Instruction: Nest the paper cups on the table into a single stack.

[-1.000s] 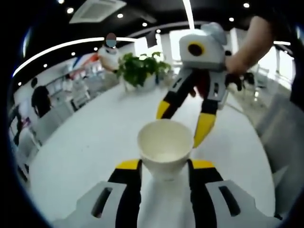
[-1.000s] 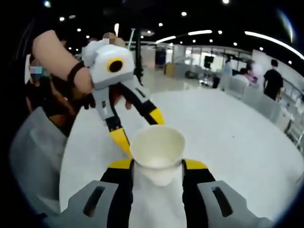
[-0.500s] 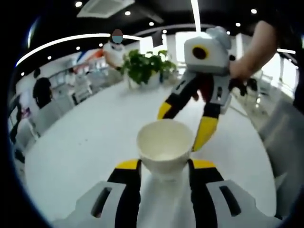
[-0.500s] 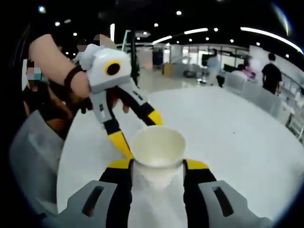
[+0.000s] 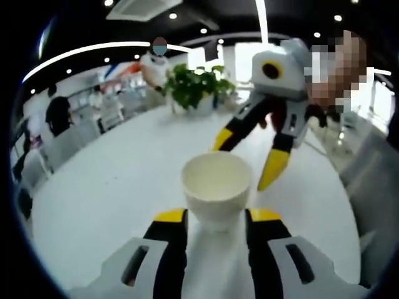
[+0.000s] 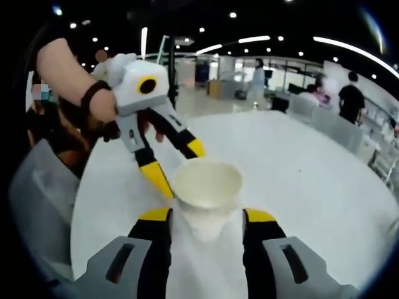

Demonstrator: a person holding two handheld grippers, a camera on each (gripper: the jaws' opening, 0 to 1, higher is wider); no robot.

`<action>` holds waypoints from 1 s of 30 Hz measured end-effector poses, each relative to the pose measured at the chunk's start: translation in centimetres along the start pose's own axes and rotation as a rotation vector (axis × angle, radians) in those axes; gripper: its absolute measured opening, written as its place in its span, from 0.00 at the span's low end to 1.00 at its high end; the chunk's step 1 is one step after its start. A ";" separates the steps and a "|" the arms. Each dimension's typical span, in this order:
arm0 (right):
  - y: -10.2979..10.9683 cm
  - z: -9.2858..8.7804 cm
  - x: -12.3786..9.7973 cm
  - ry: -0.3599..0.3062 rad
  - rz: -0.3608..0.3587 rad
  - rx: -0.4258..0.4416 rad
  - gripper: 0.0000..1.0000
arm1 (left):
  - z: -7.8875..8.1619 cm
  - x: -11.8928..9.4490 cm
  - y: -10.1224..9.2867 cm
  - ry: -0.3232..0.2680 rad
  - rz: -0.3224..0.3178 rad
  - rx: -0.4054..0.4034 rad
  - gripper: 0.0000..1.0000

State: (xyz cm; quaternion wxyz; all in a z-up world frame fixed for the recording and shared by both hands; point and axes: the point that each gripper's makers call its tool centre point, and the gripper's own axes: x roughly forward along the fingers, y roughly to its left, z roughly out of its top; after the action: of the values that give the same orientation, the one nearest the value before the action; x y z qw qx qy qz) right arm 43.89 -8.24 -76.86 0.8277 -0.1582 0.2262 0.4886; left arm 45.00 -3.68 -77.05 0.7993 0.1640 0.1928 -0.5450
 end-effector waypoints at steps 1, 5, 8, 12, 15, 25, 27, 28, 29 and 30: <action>0.1 -0.1 -0.4 0.002 -0.007 0.001 0.42 | 0.1 -0.1 0.1 -0.004 0.006 -0.001 0.34; 0.6 -0.4 -1.6 -0.003 -0.029 0.022 0.42 | 0.2 -1.5 0.5 -0.023 0.053 -0.054 0.35; 1.1 -0.2 -2.9 -0.017 -0.048 0.034 0.41 | 0.6 -2.6 0.3 -0.048 0.088 -0.080 0.35; 2.1 0.3 -4.5 -0.039 -0.075 0.050 0.41 | 1.0 -4.4 0.4 -0.089 0.165 -0.102 0.37; 2.9 0.6 -5.7 -0.054 -0.091 0.057 0.41 | 0.9 -5.9 -0.4 -0.115 0.188 -0.141 0.39; 4.8 0.3 -9.4 -0.089 -0.172 0.120 0.52 | 1.0 -9.9 -3.4 -0.156 0.247 -0.189 0.49; 5.3 0.2 -10.1 -0.097 -0.184 0.129 0.55 | 1.0 -10.5 -3.9 -0.162 0.251 -0.191 0.51; 5.5 0.1 -10.4 -0.100 -0.186 0.130 0.57 | 1.1 -10.9 -4.3 -0.170 0.253 -0.197 0.52; 6.0 0.1 -10.7 -0.102 -0.186 0.133 0.59 | 1.1 -11.2 -4.6 -0.175 0.256 -0.201 0.53; 6.2 0.0 -11.0 -0.100 -0.189 0.132 0.60 | 1.2 -11.7 -5.0 -0.183 0.257 -0.201 0.54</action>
State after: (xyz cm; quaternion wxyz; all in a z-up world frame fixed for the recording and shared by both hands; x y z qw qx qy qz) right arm 33.79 -13.38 -71.29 0.8890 -0.0994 0.2002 0.3996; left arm 36.65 3.43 -70.57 0.8890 0.0563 0.1502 -0.4289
